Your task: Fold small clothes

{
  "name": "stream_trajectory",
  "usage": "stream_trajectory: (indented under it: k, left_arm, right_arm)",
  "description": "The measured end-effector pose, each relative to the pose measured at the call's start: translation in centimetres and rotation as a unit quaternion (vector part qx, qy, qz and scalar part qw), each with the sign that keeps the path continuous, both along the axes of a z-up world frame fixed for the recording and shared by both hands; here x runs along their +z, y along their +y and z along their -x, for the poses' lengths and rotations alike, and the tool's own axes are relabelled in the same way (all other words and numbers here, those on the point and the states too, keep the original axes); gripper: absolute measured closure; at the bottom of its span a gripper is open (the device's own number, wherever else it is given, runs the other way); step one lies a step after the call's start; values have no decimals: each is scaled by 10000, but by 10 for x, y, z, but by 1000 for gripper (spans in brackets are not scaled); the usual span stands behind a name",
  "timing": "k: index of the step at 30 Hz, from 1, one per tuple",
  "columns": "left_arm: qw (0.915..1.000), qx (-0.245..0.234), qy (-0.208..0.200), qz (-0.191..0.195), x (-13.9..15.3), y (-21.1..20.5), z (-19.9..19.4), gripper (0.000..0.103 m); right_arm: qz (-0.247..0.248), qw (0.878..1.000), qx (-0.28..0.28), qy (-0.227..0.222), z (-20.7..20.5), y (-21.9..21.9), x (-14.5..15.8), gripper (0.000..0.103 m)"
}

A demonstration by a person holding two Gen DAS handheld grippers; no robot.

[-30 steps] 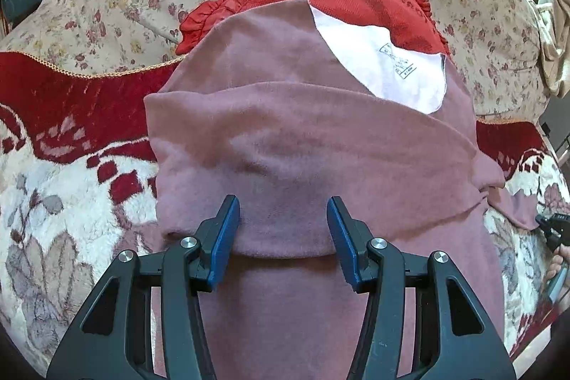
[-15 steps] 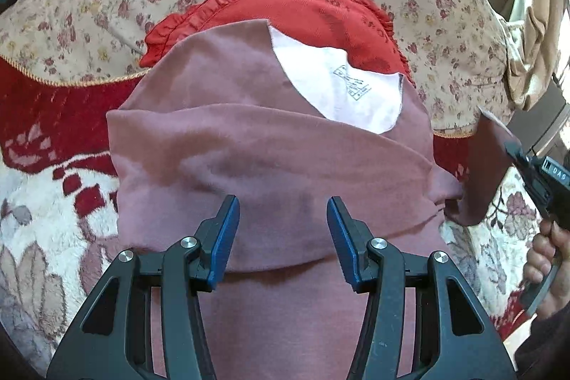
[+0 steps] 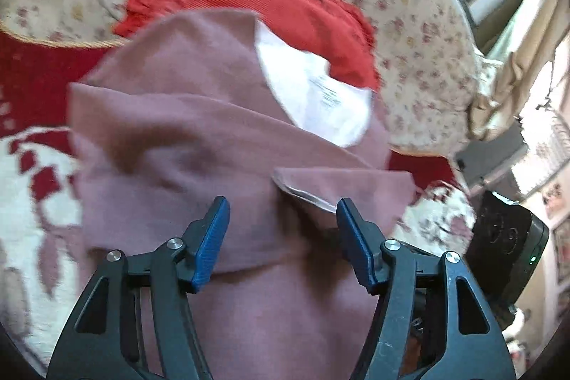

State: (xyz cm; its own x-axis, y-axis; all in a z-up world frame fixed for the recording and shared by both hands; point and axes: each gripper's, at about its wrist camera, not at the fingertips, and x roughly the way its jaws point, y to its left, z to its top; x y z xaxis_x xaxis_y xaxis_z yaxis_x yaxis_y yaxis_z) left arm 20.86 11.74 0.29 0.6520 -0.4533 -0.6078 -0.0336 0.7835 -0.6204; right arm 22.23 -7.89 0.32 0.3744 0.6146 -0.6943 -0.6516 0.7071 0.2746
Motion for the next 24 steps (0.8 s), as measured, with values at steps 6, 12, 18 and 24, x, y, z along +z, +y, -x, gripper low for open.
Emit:
stream_trajectory:
  k: [6, 12, 18, 24]
  left_arm:
    - [9945, -744, 414, 612, -7, -29, -26, 40]
    - [9909, -646, 697, 954, -22, -26, -39, 41]
    - [9929, -618, 679, 753, -27, -25, -40, 54]
    - [9956, -531, 713, 290, -33, -28, -38, 96]
  right_arm:
    - [63, 9998, 76, -186, 2, 0, 4, 100]
    - [406, 9984, 228, -336, 9, 1, 2, 100]
    - [467, 9977, 401, -279, 11, 3, -4, 100]
    - [363, 9985, 410, -97, 9, -9, -2, 92]
